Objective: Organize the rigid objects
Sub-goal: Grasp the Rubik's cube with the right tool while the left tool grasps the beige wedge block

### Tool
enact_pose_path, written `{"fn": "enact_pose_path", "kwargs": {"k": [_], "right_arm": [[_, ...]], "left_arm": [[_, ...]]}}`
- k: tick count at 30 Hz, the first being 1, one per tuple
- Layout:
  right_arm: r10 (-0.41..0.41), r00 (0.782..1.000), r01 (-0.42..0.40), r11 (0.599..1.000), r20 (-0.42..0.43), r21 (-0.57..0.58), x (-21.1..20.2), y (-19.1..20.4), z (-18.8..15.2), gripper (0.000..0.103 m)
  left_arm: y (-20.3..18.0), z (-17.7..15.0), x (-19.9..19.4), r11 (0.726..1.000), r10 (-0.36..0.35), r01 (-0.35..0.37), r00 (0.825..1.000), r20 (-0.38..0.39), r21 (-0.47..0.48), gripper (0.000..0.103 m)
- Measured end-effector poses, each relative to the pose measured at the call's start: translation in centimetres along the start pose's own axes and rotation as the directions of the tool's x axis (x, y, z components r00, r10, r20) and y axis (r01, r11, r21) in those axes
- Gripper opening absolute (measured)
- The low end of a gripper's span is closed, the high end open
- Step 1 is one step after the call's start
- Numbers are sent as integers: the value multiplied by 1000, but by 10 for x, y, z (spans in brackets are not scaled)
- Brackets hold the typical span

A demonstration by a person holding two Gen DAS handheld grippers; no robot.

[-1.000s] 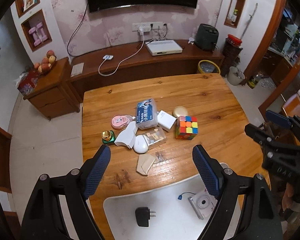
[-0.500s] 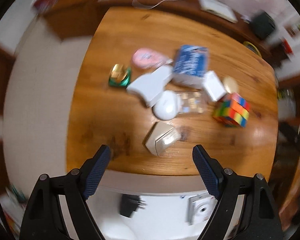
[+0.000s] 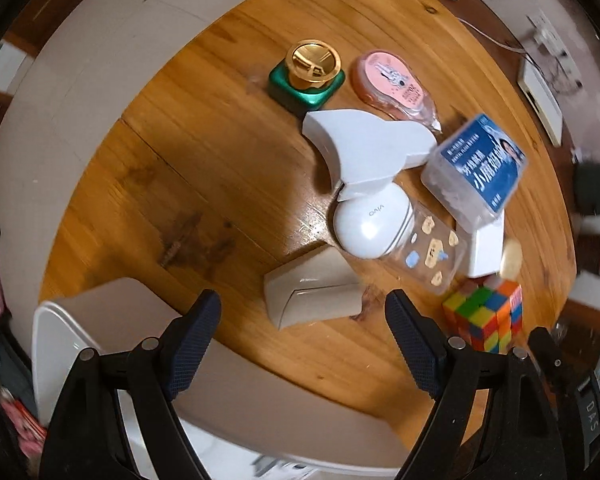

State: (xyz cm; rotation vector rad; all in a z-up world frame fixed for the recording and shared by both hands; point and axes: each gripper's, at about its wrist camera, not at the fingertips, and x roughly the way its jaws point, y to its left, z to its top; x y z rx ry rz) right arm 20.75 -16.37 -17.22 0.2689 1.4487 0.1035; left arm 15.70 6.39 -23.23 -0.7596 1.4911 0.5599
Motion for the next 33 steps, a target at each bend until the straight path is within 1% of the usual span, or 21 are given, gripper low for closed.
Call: {"fn": "enact_pose_path", "kwargs": {"k": [2,7,11,14,18,21,26,28,30,31,33], "right_arm": [[-6,1000,6,1000,-13,19,9,2,2,70],[11,999,-9,999,-43,41,26,10,4,70],[-43,998,43,999,-49,6,33,20,5,70],[-81,995,80,997,-61,-21,40,25,5,74],[-99,990,96,995,-102,-31,50,27,8,75],[-97,986,95,995,-133,-24,56,26,11,75],[-109,980,105,994,-165,-32,62,24,13,75],[-113,978,108,994,-173,-34,65,24,13,74],[-102,979,96,995,-177,-42,68,29,12,68],[-108,977,100,994,-186,-50,70,31,12,61],[-123,975,114,992,-184,-61,73,33,12,60]], "left_arm": [[-1,-3,2,1000,9,-9,1000,15,-18,86],[-1,-10,2,997,64,-61,995,75,-39,87],[-14,-19,6,996,89,-85,991,100,-40,87],[-29,-29,9,993,114,-112,988,100,-30,87],[-41,-36,20,987,159,-159,984,77,-10,87],[-44,-39,26,988,156,-156,986,61,-15,87],[-48,-40,41,985,172,-172,985,-2,-26,86],[-49,-42,44,985,169,-169,986,-7,-35,83],[-49,-43,45,984,173,-173,985,-4,-34,83],[-49,-44,46,984,176,-176,984,-6,-30,83],[-47,-42,47,986,166,-166,986,-6,-31,82]]}}
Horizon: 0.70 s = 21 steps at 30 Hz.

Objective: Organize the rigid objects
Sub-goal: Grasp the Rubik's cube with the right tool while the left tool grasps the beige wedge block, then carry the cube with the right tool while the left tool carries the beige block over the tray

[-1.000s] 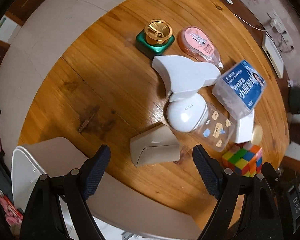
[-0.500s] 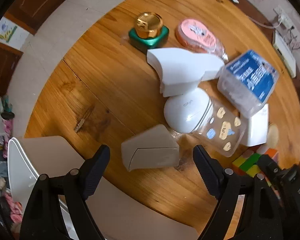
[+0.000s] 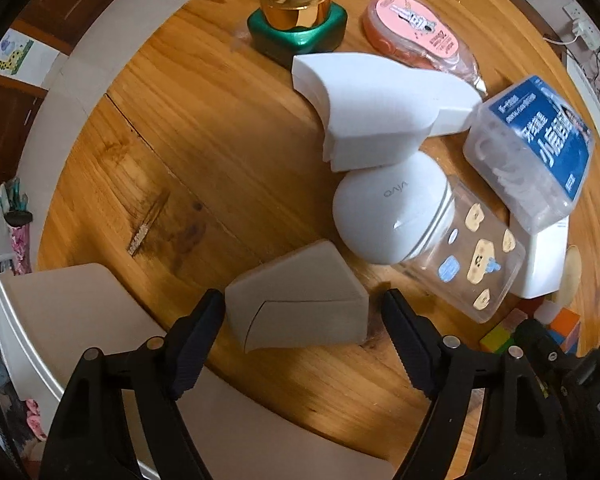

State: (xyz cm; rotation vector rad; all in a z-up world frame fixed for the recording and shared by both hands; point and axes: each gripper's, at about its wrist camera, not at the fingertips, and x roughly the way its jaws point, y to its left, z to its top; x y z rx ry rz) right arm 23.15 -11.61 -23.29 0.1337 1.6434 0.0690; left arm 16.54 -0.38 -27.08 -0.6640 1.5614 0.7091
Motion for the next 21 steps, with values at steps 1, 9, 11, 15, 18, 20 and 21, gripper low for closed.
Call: {"fn": "enact_pose_path", "kwargs": {"k": [1,9,11,15,18,20,21], "right_arm": [[-2,1000,2,1000,0,0,0,0,-1,60],[21,1000,-21,1000,5,19,0,-8,-5,59],[36,999,-36,999,7,29,-2,-19,-7,59],[70,997,-71,997,29,42,-13,-35,-20,59],[100,993,-103,994,56,44,-26,-48,-30,59],[133,988,-137,989,80,47,-42,-55,-40,59],[144,985,-149,988,91,44,-47,-57,-45,59]], "left_arm": [[0,1,-1,1000,-5,5,1000,1,5,82],[-21,23,-12,995,-20,19,1000,14,94,66],[-24,24,-11,993,-25,23,1000,15,112,66],[-11,23,-20,984,-48,43,999,20,172,66],[-5,30,-40,966,-92,81,995,33,247,66],[-4,23,-59,949,-129,114,991,32,295,66],[-3,21,-70,935,-156,138,987,28,327,66]]}}
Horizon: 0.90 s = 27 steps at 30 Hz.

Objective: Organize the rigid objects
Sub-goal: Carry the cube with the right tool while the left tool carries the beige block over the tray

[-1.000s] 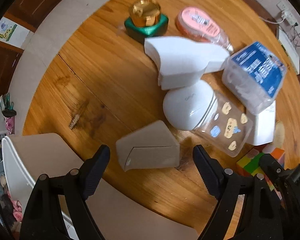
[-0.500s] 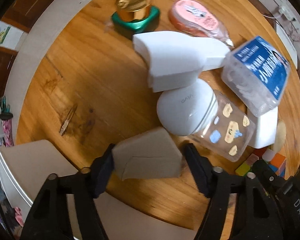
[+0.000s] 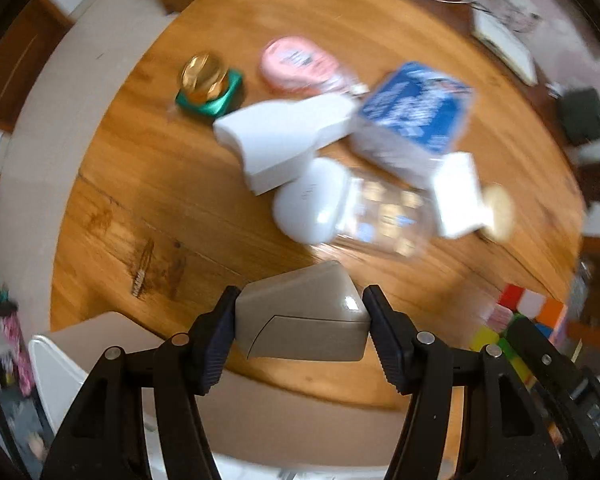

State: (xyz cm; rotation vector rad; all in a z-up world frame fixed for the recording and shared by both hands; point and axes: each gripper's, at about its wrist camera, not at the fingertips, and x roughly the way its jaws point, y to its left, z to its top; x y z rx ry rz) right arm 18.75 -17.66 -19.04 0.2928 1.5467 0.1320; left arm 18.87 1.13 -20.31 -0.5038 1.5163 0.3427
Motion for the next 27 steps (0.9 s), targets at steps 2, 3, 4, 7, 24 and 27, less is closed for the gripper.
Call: {"fn": "enact_pose_path", "kwargs": {"k": [2,3,4,7,24,27], "right_arm": [[30,999,-30,1000,29,-5,-17,-4,-11,59],[42,998,-41,999,40,-9,-24,-3,-15,59],[55,997,-54,998,53,-13,-29,2,-15,59],[99,990,-96,995,98,-40,-58,6,-30,59],[-11,985,74,928,172,-366,-81,57,-198,59],[-71,990,114,917,125,-382,-52,59,-217,59]], "left_arm": [[-1,-3,-20,997,-45,44,999,5,58,66],[-2,-5,-32,993,-68,67,998,9,95,66],[0,-9,-44,988,-87,84,996,13,128,66],[5,-19,-80,962,-145,133,989,33,238,66],[92,-118,-99,751,-106,9,988,108,660,66],[96,-135,-76,712,-59,-29,993,102,701,66]]}}
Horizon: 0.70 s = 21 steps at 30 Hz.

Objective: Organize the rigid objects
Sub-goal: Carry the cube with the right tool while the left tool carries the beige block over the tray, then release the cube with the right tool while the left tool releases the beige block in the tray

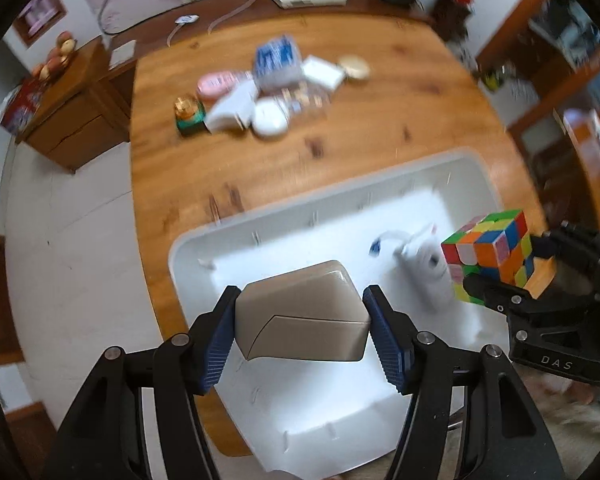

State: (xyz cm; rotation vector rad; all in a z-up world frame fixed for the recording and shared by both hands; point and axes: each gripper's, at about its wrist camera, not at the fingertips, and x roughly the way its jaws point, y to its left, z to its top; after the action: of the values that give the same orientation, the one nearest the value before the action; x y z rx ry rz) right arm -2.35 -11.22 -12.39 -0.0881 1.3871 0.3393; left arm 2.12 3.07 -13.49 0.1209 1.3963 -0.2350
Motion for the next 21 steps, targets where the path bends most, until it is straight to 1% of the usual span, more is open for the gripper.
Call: {"fn": "enact_pose_path", "kwargs": {"k": [2,5,9,14,21], "right_arm": [[-30,998,29,1000,-50,-11,17,6,-13,59],[-50,994,48,999,-98,-22,31,11,-26,59],[-92,989,88,995,-116,-36,38,17,-39,59],[-105,981,98,994,-162,-51,48,26,-53,59],[-131,966,123,991,-223,-52,61,31,-64,59]], "left_arm": [[-6,-10,14,999,21,-21,999,-26,30,66],[-15,-18,30,997,38,-35,998,-52,73,66],[-27,-26,41,991,56,-48,996,-62,126,66],[-35,-34,53,984,61,-45,994,-88,172,66],[-34,-42,67,980,79,-55,989,-122,189,66]]}}
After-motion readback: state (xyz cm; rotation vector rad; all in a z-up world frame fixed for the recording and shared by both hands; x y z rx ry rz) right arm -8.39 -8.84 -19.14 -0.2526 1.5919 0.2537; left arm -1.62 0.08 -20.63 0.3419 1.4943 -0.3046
